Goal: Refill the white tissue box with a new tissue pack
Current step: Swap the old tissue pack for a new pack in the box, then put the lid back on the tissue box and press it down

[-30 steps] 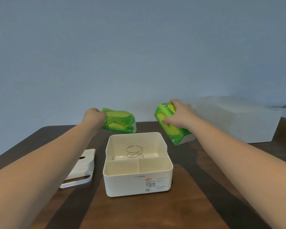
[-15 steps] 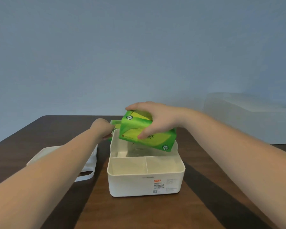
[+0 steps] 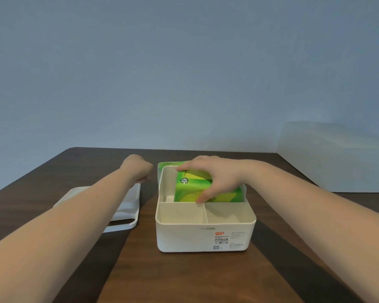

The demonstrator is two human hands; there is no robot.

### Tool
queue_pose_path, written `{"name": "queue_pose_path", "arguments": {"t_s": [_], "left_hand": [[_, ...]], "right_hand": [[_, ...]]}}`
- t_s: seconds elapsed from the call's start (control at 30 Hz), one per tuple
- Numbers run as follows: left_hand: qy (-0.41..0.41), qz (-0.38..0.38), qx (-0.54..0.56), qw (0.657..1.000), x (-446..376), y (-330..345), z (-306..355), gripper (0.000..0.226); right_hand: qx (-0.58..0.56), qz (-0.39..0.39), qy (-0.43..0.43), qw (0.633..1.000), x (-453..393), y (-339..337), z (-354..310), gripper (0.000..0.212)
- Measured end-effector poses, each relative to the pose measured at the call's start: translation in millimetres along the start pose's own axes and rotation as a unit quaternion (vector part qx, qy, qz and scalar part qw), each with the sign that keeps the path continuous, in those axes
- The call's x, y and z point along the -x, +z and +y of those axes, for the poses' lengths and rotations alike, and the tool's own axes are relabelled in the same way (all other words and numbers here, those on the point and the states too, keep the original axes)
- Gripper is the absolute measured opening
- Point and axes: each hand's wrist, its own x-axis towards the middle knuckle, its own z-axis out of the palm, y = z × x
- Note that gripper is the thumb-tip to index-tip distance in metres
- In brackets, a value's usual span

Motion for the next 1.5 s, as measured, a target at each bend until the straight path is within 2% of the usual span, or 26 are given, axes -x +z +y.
{"name": "queue_pose_path", "arguments": {"t_s": [0.2,0.3,0.53,0.63,0.77,0.87,1.03,1.07,1.2,1.33,1.4,1.5], "left_hand": [[0.003,0.017,-0.011,1.000,16.6,-21.1,1.6,0.017],[0.006,0.014,-0.027,1.000,24.8,-35.3,-0.2,0.017],[-0.009,0.028,-0.079,0.996,44.2,-79.9,-19.5,0.013],[-0.023,0.055,-0.103,0.993,46.7,-99.1,-36.2,0.011],[-0.036,0.080,-0.122,0.989,50.2,-116.9,-60.3,0.017],[-0.046,0.091,-0.133,0.986,52.6,-123.3,-75.1,0.007],[-0.057,0.092,-0.107,0.988,57.4,-126.3,-93.3,0.009],[-0.061,0.087,-0.098,0.989,58.0,-125.5,-96.5,0.015],[-0.072,0.080,-0.090,0.990,58.3,-122.6,-108.0,0.011],[-0.080,0.086,-0.066,0.991,58.1,-122.6,-110.0,0.007],[-0.084,0.098,-0.046,0.991,59.3,-123.5,-108.1,0.015],[-0.086,0.121,-0.008,0.989,64.2,-125.3,-97.7,0.013]], "right_hand": [[-0.019,-0.011,0.029,0.999,7.4,1.3,-1.8,0.079],[-0.034,0.006,0.039,0.999,10.5,-2.4,-8.3,0.067],[-0.145,0.171,0.026,0.974,-3.5,-15.1,-49.8,0.039],[-0.161,0.199,0.034,0.966,-21.9,-16.2,-73.0,0.035],[-0.158,0.167,0.028,0.973,-41.9,-9.1,-108.6,0.042],[-0.130,0.120,0.039,0.983,-58.0,0.8,-130.3,0.047],[-0.069,-0.004,0.104,0.992,-81.2,16.7,-155.3,0.056],[-0.061,-0.022,0.114,0.991,-84.6,19.9,-158.5,0.056],[-0.063,-0.068,0.150,0.984,-99.8,34.0,-166.1,0.055],[-0.120,-0.049,0.193,0.973,-107.6,38.3,-166.9,0.051],[-0.143,-0.033,0.204,0.968,-108.5,35.9,-166.0,0.047],[-0.198,-0.012,0.211,0.957,-103.1,22.3,-168.5,0.044]]}}
